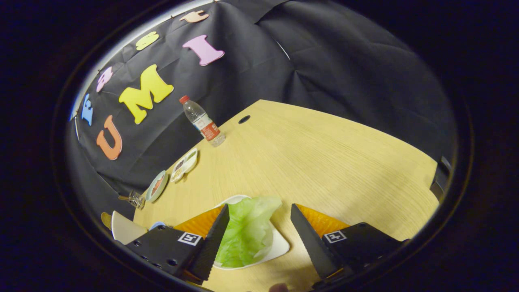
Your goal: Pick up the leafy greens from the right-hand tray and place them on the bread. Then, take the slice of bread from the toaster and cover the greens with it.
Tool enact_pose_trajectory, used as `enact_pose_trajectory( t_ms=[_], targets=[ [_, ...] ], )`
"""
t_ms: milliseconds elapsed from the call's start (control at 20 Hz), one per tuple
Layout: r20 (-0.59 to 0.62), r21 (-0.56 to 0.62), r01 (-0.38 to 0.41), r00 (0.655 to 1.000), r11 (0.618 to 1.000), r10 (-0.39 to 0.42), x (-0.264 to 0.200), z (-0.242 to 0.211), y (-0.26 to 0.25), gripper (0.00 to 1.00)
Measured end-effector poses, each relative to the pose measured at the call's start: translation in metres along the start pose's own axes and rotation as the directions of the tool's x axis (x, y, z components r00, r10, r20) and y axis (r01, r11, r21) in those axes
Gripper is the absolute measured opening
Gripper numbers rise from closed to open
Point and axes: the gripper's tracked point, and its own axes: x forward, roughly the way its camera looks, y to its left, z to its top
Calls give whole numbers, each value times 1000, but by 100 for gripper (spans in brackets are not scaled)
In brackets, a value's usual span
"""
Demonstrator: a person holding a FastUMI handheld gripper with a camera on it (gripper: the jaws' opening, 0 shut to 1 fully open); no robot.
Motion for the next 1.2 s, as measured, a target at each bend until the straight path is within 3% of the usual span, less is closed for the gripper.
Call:
enact_pose_trajectory(
  t_ms=[200, 500, 600, 1200],
  targets=[
    [-6, 21, -13, 1000, 1000, 13, 12, 1, 7, 90],
    [-11, 20, -7, 1000, 1000, 7, 13, 3, 6, 12],
    [-10, -22, -24, 1000, 999, 23, 13, 2, 8, 1],
    [199, -185, -168, 958, 968, 204, -68, 48, 93, 0]
  ],
)
